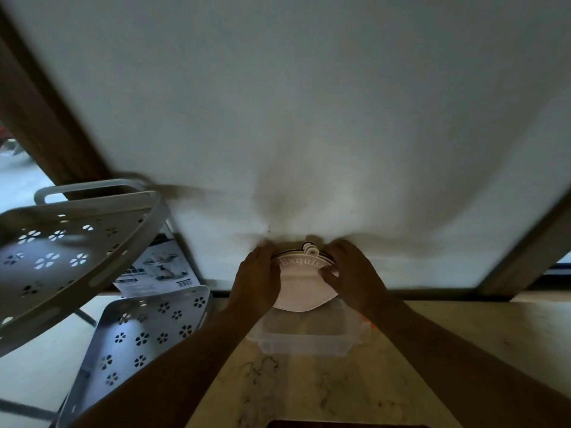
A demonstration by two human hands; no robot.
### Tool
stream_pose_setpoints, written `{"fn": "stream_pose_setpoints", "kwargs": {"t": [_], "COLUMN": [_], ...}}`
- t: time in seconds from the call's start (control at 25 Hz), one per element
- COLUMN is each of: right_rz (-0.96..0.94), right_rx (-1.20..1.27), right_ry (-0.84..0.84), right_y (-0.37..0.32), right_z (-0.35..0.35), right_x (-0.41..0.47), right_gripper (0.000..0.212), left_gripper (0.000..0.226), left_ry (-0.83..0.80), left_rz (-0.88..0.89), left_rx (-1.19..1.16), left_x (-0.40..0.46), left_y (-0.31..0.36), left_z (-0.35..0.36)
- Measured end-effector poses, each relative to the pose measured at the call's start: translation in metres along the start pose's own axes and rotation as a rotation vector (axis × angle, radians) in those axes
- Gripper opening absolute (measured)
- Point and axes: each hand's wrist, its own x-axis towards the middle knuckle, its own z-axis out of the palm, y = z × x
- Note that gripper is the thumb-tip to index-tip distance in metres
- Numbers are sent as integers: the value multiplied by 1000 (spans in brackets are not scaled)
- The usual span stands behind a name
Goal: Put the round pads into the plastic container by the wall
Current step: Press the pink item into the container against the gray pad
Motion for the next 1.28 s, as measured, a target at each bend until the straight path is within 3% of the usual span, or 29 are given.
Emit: {"fn": "stream_pose_setpoints", "kwargs": {"t": [0.16, 0.56, 0.88, 1.04, 1.28], "right_rz": [20, 49, 36, 41, -4], "right_rx": [-14, -23, -37, -78, -67], "right_ry": [11, 21, 81, 12, 58], "right_y": [0, 1, 1, 0, -4], "right_z": [4, 6, -5, 2, -4], "right_x": [0, -3, -11, -11, -9], "right_gripper": [31, 32, 29, 27, 21], "left_gripper": [48, 26, 21, 25, 17], "left_ry": [-63, -13, -29, -55, -72], "left_rz": [55, -10, 39, 42, 61], "left_rx": [78, 83, -16, 51, 43], "left_x": [-7, 6, 3, -1, 2], "left_y": [-11, -13, -3, -7, -9], "left_z": [3, 9, -3, 3, 1]}}
